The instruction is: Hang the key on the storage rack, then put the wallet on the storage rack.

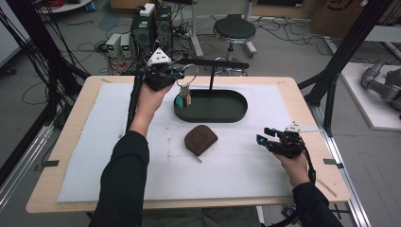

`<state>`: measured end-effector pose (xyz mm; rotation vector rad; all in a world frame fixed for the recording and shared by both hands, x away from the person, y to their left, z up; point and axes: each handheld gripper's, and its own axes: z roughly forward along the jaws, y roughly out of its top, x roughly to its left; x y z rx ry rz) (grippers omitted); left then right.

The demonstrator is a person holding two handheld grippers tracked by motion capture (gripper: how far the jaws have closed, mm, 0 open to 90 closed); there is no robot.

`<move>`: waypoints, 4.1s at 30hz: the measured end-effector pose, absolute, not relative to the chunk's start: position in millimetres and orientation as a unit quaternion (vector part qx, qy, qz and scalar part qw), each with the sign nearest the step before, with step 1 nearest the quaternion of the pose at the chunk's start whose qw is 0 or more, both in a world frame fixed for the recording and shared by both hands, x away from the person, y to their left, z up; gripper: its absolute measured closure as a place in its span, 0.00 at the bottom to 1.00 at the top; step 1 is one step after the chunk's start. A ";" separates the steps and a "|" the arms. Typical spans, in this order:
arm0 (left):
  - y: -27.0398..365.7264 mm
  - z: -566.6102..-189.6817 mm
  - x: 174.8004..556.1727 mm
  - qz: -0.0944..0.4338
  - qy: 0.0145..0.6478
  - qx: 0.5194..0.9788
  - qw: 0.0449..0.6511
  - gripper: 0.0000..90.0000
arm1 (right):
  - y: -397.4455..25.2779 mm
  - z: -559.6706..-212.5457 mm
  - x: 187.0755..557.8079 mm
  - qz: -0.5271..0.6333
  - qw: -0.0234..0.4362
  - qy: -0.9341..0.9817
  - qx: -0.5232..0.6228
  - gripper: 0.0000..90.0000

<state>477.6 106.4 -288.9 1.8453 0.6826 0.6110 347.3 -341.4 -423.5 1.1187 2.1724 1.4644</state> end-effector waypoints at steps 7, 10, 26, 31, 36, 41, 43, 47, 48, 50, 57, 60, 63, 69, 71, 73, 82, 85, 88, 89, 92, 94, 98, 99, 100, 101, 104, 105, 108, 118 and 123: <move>112.5 -301.3 493.0 0.255 0.317 0.757 0.512 0.96 | -341.2 -423.7 347.8 0.509 0.146 0.754 0.389 0.48; 114.3 -305.7 498.0 0.252 0.325 0.752 0.515 0.96 | -341.2 -423.7 347.8 0.510 0.145 0.754 0.388 0.48; 114.1 -318.4 507.7 0.247 0.352 0.740 0.517 0.96 | -341.0 -423.7 347.8 0.512 0.145 0.753 0.386 0.49; 111.1 -319.9 507.7 0.254 0.353 0.745 0.505 0.95 | -341.3 -423.9 348.1 0.512 0.147 0.754 0.385 0.49; 109.7 -320.9 507.0 0.260 0.355 0.749 0.495 0.92 | -341.1 -423.8 347.9 0.512 0.145 0.754 0.386 0.49; 111.2 -319.0 501.2 0.269 0.360 0.752 0.482 0.78 | -341.6 -424.3 348.5 0.510 0.147 0.755 0.384 0.49; 112.4 -318.3 496.6 0.275 0.360 0.754 0.475 0.71 | -341.6 -424.5 348.5 0.509 0.149 0.756 0.383 0.49; 116.7 -320.2 481.9 0.276 0.351 0.760 0.473 0.60 | -342.3 -424.5 348.1 0.507 0.149 0.756 0.386 0.48; 118.1 -321.1 477.3 0.276 0.350 0.759 0.475 0.57 | -342.6 -424.6 348.3 0.508 0.150 0.755 0.386 0.48; 121.8 -322.9 466.4 0.276 0.346 0.760 0.477 0.54 | -342.7 -424.7 348.3 0.507 0.151 0.756 0.386 0.47; 138.4 -330.6 418.2 0.263 0.333 0.750 0.508 0.41 | -343.6 -425.2 348.4 0.503 0.152 0.755 0.394 0.45; 145.5 -333.8 397.0 0.261 0.326 0.748 0.516 0.38 | -343.9 -425.1 348.2 0.500 0.154 0.755 0.396 0.44; 151.7 -337.4 378.1 0.267 0.321 0.748 0.516 0.33 | -343.4 -425.1 347.3 0.498 0.154 0.755 0.398 0.43; 164.1 -348.9 345.3 0.274 0.303 0.750 0.520 0.27 | -343.6 -426.7 348.3 0.492 0.160 0.756 0.401 0.39; 169.9 -355.2 336.4 0.276 0.303 0.748 0.521 0.27 | -343.7 -426.7 348.5 0.491 0.159 0.756 0.402 0.39; 175.9 -363.6 328.7 0.282 0.305 0.748 0.517 0.26 | -344.1 -426.7 348.4 0.491 0.159 0.756 0.403 0.38; 191.5 -394.1 324.0 0.260 0.343 0.739 0.518 0.26 | -345.0 -426.8 349.5 0.494 0.162 0.753 0.404 0.38; 185.0 -398.1 327.1 0.251 0.337 0.744 0.519 0.26 | -345.0 -426.8 350.1 0.494 0.164 0.751 0.406 0.38; 175.2 -402.6 330.3 0.233 0.332 0.750 0.523 0.26 | -345.1 -426.7 350.2 0.491 0.165 0.753 0.406 0.38; 171.5 -404.0 331.7 0.227 0.331 0.752 0.522 0.27 | -345.0 -426.6 350.1 0.491 0.165 0.753 0.406 0.38; 160.0 -408.2 336.3 0.201 0.330 0.759 0.524 0.30 | -344.4 -426.9 350.2 0.490 0.166 0.754 0.405 0.38; 151.6 -411.5 339.8 0.182 0.334 0.763 0.523 0.33 | -343.6 -427.0 350.3 0.488 0.167 0.756 0.402 0.38; 139.2 -417.2 345.0 0.158 0.336 0.774 0.513 0.37 | -342.3 -426.8 349.5 0.486 0.168 0.761 0.397 0.38; 136.6 -418.8 346.5 0.150 0.339 0.776 0.511 0.39 | -342.1 -426.8 349.3 0.485 0.168 0.762 0.395 0.38; 134.4 -420.2 348.0 0.144 0.344 0.777 0.507 0.41 | -341.7 -426.7 348.9 0.484 0.168 0.762 0.397 0.38; 132.5 -421.6 349.5 0.138 0.349 0.776 0.506 0.41 | -341.6 -426.8 348.8 0.483 0.167 0.763 0.395 0.38; 129.3 -424.9 354.6 0.116 0.364 0.775 0.504 0.47 | -340.9 -426.7 348.5 0.482 0.170 0.765 0.392 0.38; 128.5 -425.9 356.4 0.108 0.369 0.773 0.504 0.48 | -340.6 -426.6 348.1 0.481 0.171 0.766 0.391 0.38; 124.6 -429.3 361.5 0.092 0.383 0.771 0.501 0.51 | -339.7 -426.4 347.5 0.477 0.174 0.769 0.388 0.38; 99.4 -439.4 372.6 0.065 0.410 0.780 0.468 0.53 | -338.5 -426.2 346.8 0.473 0.178 0.773 0.383 0.38; 97.2 -443.9 377.1 0.017 0.421 0.770 0.479 0.67 | -338.6 -426.1 346.4 0.471 0.178 0.774 0.383 0.38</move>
